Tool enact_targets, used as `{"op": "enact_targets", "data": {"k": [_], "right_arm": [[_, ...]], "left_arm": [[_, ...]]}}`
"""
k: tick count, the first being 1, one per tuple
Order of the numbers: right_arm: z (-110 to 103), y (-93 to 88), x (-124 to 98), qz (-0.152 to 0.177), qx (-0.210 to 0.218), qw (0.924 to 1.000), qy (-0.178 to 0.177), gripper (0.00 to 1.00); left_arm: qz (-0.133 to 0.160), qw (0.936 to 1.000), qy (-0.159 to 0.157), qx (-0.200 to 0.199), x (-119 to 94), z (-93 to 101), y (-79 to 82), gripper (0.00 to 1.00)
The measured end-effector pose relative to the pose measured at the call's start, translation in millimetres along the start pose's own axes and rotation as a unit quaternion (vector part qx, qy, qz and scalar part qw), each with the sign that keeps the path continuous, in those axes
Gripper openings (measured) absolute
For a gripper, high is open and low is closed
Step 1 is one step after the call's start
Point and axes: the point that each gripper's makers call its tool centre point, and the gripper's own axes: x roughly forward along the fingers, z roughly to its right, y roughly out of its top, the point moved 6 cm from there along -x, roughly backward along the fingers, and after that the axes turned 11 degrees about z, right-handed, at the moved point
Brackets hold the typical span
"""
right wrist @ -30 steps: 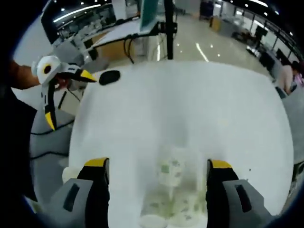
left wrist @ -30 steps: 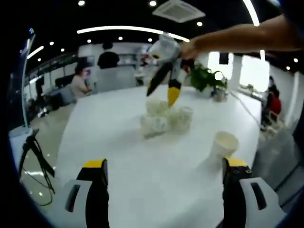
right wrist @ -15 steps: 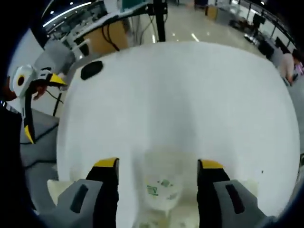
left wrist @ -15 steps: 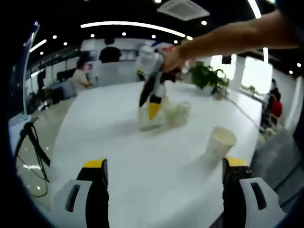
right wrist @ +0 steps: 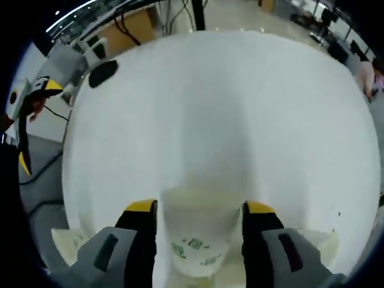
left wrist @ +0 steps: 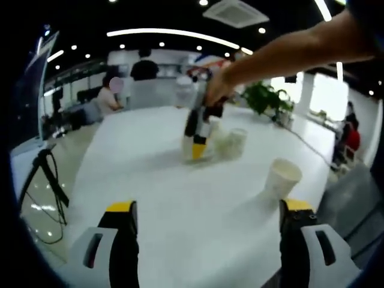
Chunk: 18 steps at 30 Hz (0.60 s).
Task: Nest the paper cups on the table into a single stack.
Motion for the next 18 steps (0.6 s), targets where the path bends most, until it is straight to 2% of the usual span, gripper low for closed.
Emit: {"op": "enact_targets", "data": {"k": [2, 6, 9, 14, 18], "right_arm": [[-5, 0.4, -2, -0.001, -0.002, 1.0, -0.004, 0.45], [-2, 1.2, -1, -0.001, -0.001, 1.0, -0.005, 0.42], [-8, 4.6, -7, 0.003, -0.001, 0.9999, -0.011, 0.4], [2, 9.8, -8, 0.022, 0.0, 0.9996, -0.016, 0.39], [4, 14.5, -18, 0.042, -0.006, 0.9987, -0.029, 0.38]], "left_arm": [[0.0, 1.0, 0.001, 0.0, 0, 0.2, 0.1, 0.97], [0.002, 1.0, 0.001, -0.001, 0, 0.7, 1.1, 0.97], [0.003, 1.0, 0.0, 0.002, 1, 1.4, 3.1, 0.97], [0.007, 1.0, 0.0, 0.001, 3, 1.8, 4.3, 0.97], [0.007, 1.0, -0.001, 0.0, 5, 2.7, 5.2, 0.97]]}}
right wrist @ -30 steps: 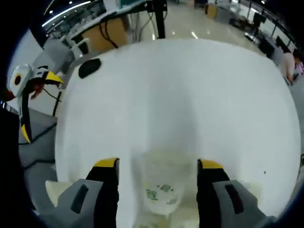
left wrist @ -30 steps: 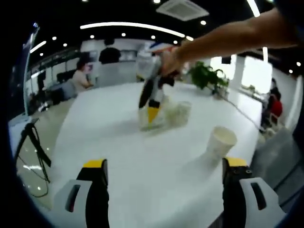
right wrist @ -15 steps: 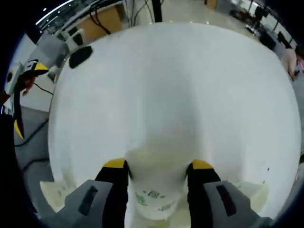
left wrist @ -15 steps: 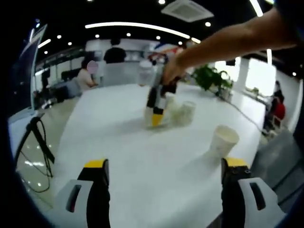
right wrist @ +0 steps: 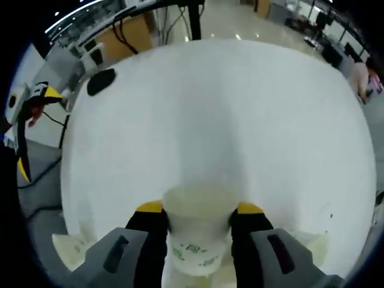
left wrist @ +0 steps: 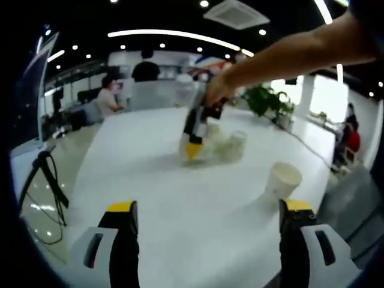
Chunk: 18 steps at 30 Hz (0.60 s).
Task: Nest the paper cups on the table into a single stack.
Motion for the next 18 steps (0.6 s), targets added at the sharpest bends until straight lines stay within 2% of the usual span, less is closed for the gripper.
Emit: {"op": "enact_targets", "data": {"k": [3, 5, 7, 11, 15, 18], "right_arm": [[-3, 8.6, -11, 0.033, 0.015, 0.9993, -0.013, 0.38], [6, 11.3, -18, 0.045, 0.024, 0.9983, -0.026, 0.37], [15, 17.6, -25, 0.074, 0.027, 0.9961, -0.038, 0.37], [16, 27.4, -46, 0.114, 0.053, 0.9907, -0.053, 0.36], [14, 35.1, -67, 0.15, 0.058, 0.9852, -0.06, 0.36], [17, 38.9, -82, 0.172, 0.059, 0.9796, -0.085, 0.36]], "left_arm": [[0.002, 1.0, -0.006, 0.003, 2, 2.2, 2.2, 0.97], [0.002, 0.9999, -0.009, 0.005, 4, 3.4, 3.1, 0.97], [0.002, 0.9999, -0.01, 0.005, 5, 4.5, 4.1, 0.97], [0.004, 0.9998, -0.017, 0.01, 8, 7.1, 8.0, 0.97], [0.006, 0.9997, -0.02, 0.013, 11, 8.1, 11.1, 0.97], [0.011, 0.9996, -0.021, 0.012, 13, 9.0, 15.0, 0.97]]}}
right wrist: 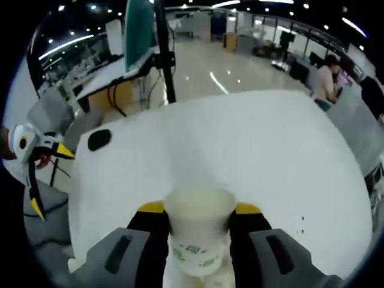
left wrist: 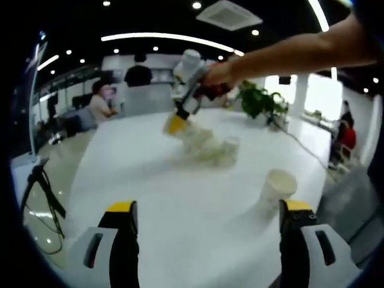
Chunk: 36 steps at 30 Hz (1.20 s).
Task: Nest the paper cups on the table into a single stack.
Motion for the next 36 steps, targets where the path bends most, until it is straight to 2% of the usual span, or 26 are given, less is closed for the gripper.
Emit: {"op": "enact_targets", "data": {"k": [3, 8, 10, 12, 17, 19, 20, 27, 32, 36], "right_arm": [[6, 12.2, -13, 0.041, 0.016, 0.9987, -0.024, 0.36], [20, 32.7, -36, 0.119, 0.041, 0.9896, -0.069, 0.36], [32, 38.8, -47, 0.157, 0.034, 0.9817, -0.102, 0.36], [39, 40.6, -56, 0.192, 0.058, 0.9723, -0.12, 0.36], [48, 43.7, -78, 0.248, 0.064, 0.9523, -0.166, 0.37], [51, 44.2, -86, 0.263, 0.067, 0.947, -0.172, 0.37], [45, 45.2, -91, 0.266, 0.07, 0.9453, -0.175, 0.37], [40, 37.4, -104, 0.269, 0.064, 0.944, -0.18, 0.36], [34, 32.1, -115, 0.285, 0.065, 0.9372, -0.191, 0.36], [27, 26.7, -122, 0.291, 0.063, 0.9352, -0.193, 0.36]], "left_arm": [[0.0, 1.0, -0.005, 0.005, 2, 2.3, 2.5, 0.97], [0.001, 0.9999, -0.009, 0.007, 5, 3.1, 6.3, 0.97], [0.004, 0.9999, -0.01, 0.01, 5, 3.9, 10.0, 0.97], [0.006, 0.9999, -0.01, 0.011, 5, 3.9, 12.9, 0.97], [0.008, 0.9998, -0.011, 0.014, 4, 4.0, 14.6, 0.97], [0.008, 0.9998, -0.011, 0.014, 4, 4.3, 14.4, 0.97], [0.008, 0.9998, -0.011, 0.013, 4, 4.6, 14.2, 0.97], [0.011, 0.9997, -0.011, 0.016, 4, 6.5, 17.6, 0.99], [0.013, 0.9997, -0.014, 0.016, 5, 7.0, 21.2, 0.99], [0.009, 0.9996, -0.019, 0.017, 8, 7.1, 22.5, 0.99]]}}
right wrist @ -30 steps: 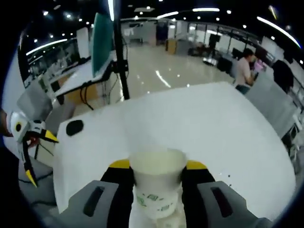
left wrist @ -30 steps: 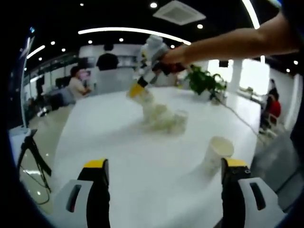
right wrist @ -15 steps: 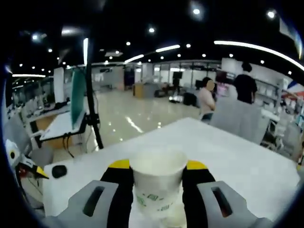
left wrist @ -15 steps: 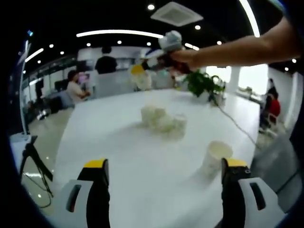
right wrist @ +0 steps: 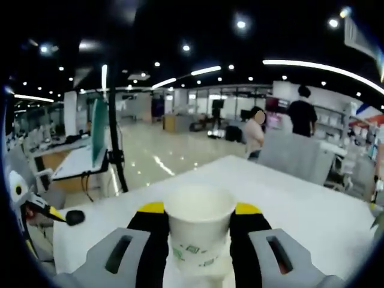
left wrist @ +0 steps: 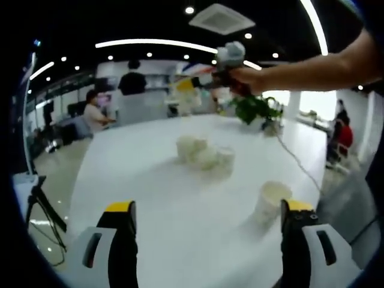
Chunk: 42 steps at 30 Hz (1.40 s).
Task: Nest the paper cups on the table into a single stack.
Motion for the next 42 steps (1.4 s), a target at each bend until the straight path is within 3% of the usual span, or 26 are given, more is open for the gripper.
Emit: {"op": "enact_targets", "data": {"k": [19, 42], "right_arm": [[-22, 11.1, -45, 0.032, -0.003, 0.9995, 0.003, 0.36], [-56, -0.4, -84, 0.085, 0.004, 0.9963, 0.012, 0.34]], "left_arm": [[0.009, 0.9998, -0.001, 0.02, 2, 3.0, 16.4, 0.99], [0.012, 0.9999, -0.003, 0.006, -3, 15.6, 19.4, 0.99]]}}
